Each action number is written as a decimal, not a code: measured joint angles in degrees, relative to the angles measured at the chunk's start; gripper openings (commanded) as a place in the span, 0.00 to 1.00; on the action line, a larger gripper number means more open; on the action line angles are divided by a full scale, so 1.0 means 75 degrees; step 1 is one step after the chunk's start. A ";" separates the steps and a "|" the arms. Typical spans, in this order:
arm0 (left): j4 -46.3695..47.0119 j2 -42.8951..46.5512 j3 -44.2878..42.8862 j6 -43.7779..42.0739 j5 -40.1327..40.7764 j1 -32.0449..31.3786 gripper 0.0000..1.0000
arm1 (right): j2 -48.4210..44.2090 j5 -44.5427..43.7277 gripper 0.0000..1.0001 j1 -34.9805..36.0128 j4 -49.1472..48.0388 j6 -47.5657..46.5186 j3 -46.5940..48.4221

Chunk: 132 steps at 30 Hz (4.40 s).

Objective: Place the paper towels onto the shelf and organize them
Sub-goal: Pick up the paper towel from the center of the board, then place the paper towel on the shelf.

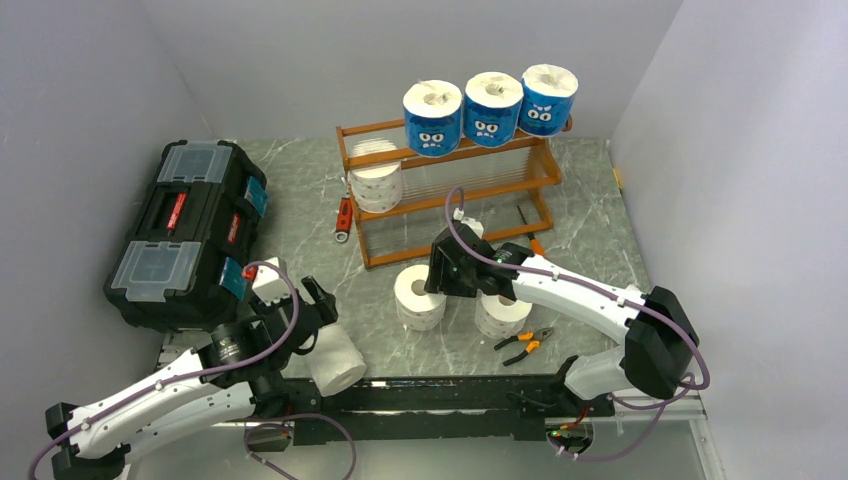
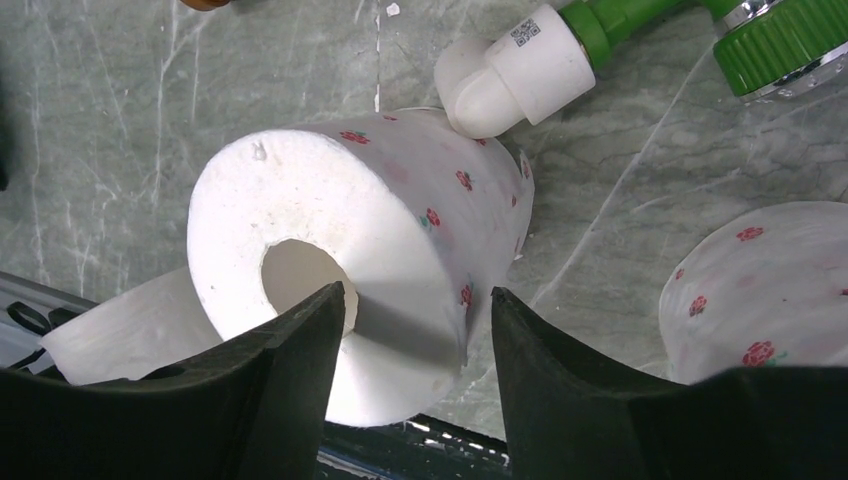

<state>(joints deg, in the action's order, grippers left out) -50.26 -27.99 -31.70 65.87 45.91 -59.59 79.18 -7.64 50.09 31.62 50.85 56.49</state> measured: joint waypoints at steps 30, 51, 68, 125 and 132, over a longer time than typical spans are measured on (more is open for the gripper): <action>-0.0012 0.0073 0.0076 0.0122 -0.0026 0.0000 0.88 | 0.0044 0.0009 0.18 0.0093 0.0685 0.0227 0.0650; -0.0178 0.0213 0.0079 0.0344 -0.0087 0.0000 0.88 | -0.0052 -0.1684 0.00 -0.1320 0.3238 0.2515 0.4147; -0.0230 0.0207 0.0076 0.0396 -0.0114 0.0000 0.88 | 0.1775 -0.1786 0.00 -0.1682 0.4016 0.2923 0.6094; -0.0367 0.0303 0.0076 0.0522 -0.0137 0.0000 0.88 | 0.2183 -0.3182 0.00 -0.1195 0.4229 0.2282 0.6983; -0.0367 0.0303 0.0076 0.0536 -0.0143 0.0000 0.88 | 0.2189 -0.3197 0.00 -0.1204 0.4223 0.2285 0.6971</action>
<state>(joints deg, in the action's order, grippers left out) -53.01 -25.71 -31.14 69.89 44.84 -59.59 95.59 -31.62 41.06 63.29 67.99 108.77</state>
